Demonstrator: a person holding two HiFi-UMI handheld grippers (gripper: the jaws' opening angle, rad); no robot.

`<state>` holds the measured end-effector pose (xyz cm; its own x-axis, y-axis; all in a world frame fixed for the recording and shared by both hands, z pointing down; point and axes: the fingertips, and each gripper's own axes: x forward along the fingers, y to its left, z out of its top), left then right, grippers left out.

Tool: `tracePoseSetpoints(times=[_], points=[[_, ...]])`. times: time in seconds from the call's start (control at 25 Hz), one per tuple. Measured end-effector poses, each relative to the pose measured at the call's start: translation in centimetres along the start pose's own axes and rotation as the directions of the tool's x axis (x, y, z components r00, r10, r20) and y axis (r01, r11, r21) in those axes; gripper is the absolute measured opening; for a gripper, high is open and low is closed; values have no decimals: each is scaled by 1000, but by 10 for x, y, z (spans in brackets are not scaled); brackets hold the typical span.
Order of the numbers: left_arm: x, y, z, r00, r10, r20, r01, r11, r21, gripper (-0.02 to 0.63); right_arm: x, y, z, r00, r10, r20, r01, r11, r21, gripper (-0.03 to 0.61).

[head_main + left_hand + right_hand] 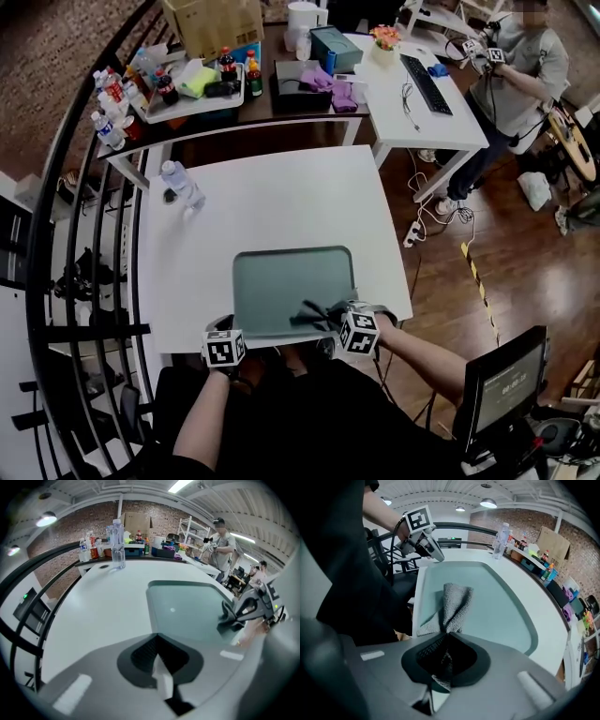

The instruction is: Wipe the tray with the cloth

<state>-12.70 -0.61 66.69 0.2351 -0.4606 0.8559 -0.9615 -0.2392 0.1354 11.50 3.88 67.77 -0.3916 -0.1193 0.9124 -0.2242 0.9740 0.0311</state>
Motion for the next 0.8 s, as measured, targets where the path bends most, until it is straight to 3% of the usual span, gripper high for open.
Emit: tracePoseSetpoints(times=[0.12, 0.36, 0.48, 0.6, 0.8], points=[[-1, 0, 3, 1000, -2, -3, 2, 1000, -1, 21, -1, -30, 1, 999, -41, -2, 41, 999, 9, 20], [-1, 0, 4, 1000, 13, 0, -13, 1000, 7, 21, -3, -152, 2, 974, -223, -30, 224, 973, 60, 20], [-1, -1, 4, 1000, 19, -5, -19, 1000, 14, 21, -6, -186, -1, 964, -264, -43, 267, 960, 80, 20], [-2, -1, 3, 1000, 25, -9, -25, 1000, 14, 21, -6, -182, -11, 969, -243, -54, 247, 965, 92, 20], [-1, -3, 9, 1000, 20, 3, -21, 1000, 10, 21, -18, -135, -28, 981, -191, -40, 194, 977, 89, 20]])
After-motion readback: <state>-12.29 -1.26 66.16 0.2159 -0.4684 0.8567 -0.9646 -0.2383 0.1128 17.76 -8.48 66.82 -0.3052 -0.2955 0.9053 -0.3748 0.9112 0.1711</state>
